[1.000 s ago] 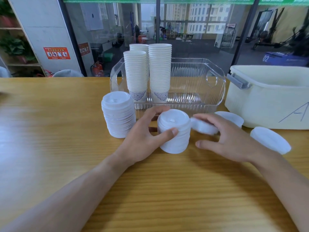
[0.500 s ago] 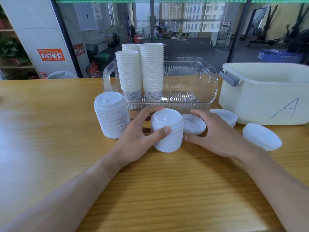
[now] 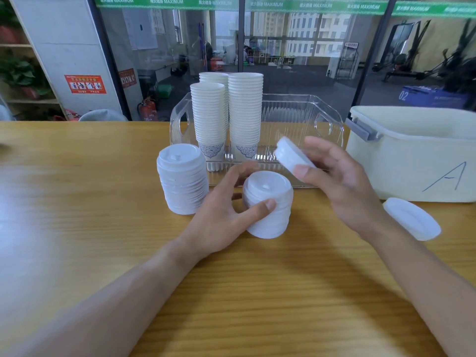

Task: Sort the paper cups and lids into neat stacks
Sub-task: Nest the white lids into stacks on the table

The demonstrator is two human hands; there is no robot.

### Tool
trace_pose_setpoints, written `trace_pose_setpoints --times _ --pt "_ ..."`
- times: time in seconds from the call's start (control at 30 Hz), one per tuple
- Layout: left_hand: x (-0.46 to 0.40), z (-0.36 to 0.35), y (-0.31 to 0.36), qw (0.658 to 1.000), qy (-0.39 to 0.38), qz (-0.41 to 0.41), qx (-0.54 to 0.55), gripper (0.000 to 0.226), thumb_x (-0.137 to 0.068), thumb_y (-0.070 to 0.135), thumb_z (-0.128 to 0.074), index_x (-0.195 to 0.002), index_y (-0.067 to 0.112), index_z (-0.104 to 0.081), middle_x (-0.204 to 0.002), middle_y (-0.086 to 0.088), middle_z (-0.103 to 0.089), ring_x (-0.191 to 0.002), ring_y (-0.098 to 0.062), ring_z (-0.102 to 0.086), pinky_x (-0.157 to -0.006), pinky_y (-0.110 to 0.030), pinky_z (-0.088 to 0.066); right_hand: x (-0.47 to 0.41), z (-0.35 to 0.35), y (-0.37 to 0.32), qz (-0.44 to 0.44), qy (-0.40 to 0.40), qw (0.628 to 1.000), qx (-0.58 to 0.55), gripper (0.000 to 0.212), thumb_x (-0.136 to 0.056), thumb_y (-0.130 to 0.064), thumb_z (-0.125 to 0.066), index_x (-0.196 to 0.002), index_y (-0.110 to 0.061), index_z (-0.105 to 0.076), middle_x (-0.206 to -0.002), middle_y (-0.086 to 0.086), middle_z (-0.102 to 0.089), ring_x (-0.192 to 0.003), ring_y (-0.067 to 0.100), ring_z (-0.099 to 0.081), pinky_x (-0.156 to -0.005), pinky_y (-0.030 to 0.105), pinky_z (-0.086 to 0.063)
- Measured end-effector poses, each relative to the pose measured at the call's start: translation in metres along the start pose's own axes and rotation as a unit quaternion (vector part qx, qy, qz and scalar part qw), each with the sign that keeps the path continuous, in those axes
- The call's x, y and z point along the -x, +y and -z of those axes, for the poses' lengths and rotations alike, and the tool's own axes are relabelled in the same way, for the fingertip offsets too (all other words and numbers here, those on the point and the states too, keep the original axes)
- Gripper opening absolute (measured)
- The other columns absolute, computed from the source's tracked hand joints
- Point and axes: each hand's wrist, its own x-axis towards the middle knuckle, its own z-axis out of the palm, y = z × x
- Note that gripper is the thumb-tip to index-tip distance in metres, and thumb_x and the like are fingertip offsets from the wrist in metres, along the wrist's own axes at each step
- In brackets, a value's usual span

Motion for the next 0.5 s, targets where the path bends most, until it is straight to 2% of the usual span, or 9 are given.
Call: trace_pose_setpoints --times 0.07,0.17,0.23,0.4,0.5 --pt "0.0 -0.001 0.003 0.999 0.023 -0.026 -0.002 0.072 -0.085 0.049 -0.079 -0.146 0.035 -0.043 -0.139 0.019 -0.059 -0.136 -0.005 -0.053 -0.111 -0.033 -0.046 -0.003 -0.012 -0.005 0.003 -0.046 0.999 0.012 0.079 -0.068 -0.056 -0.082 -0.14 -0.033 -0.057 -0.128 -0.012 -0.071 -0.121 0.008 -0.065 -0.107 0.039 -0.051" --pt "0.0 0.001 0.009 0.997 0.067 -0.045 0.013 0.076 -0.083 0.045 -0.082 -0.146 0.028 -0.044 -0.136 0.016 -0.062 -0.133 -0.008 -0.056 -0.111 -0.038 -0.047 -0.007 -0.028 -0.009 0.006 -0.09 0.995 0.032 0.075 -0.068 -0.058 -0.083 -0.136 -0.04 -0.059 -0.13 -0.014 -0.069 -0.124 0.01 -0.064 -0.11 0.046 -0.049" --pt "-0.001 0.004 0.01 0.994 0.093 -0.054 0.022 0.073 -0.083 0.044 -0.082 -0.144 0.026 -0.047 -0.134 0.014 -0.064 -0.13 -0.012 -0.059 -0.109 -0.043 -0.049 -0.008 -0.036 -0.01 0.019 -0.091 0.995 0.03 0.073 -0.067 -0.057 -0.084 -0.134 -0.041 -0.059 -0.129 -0.018 -0.068 -0.121 0.01 -0.065 -0.109 0.045 -0.049" --pt "-0.002 0.003 0.015 0.986 0.13 -0.101 0.036 0.065 -0.085 0.034 -0.08 -0.139 0.021 -0.047 -0.134 0.014 -0.062 -0.132 -0.017 -0.058 -0.112 -0.044 -0.047 -0.004 -0.042 -0.003 0.042 -0.09 0.995 -0.002 0.076 -0.07 -0.054 -0.082 -0.138 -0.035 -0.056 -0.134 -0.015 -0.066 -0.129 0.003 -0.059 -0.104 0.027 -0.049" --pt "-0.003 0.002 0.017 0.979 0.162 -0.119 0.042 0.068 -0.081 0.026 -0.086 -0.135 0.019 -0.046 -0.131 0.019 -0.06 -0.129 -0.018 -0.06 -0.11 -0.039 -0.048 -0.001 -0.041 0.003 0.038 -0.08 0.996 -0.021 0.079 -0.071 -0.062 -0.082 -0.14 -0.037 -0.055 -0.137 -0.012 -0.065 -0.131 0.007 -0.058 -0.109 0.033 -0.046"
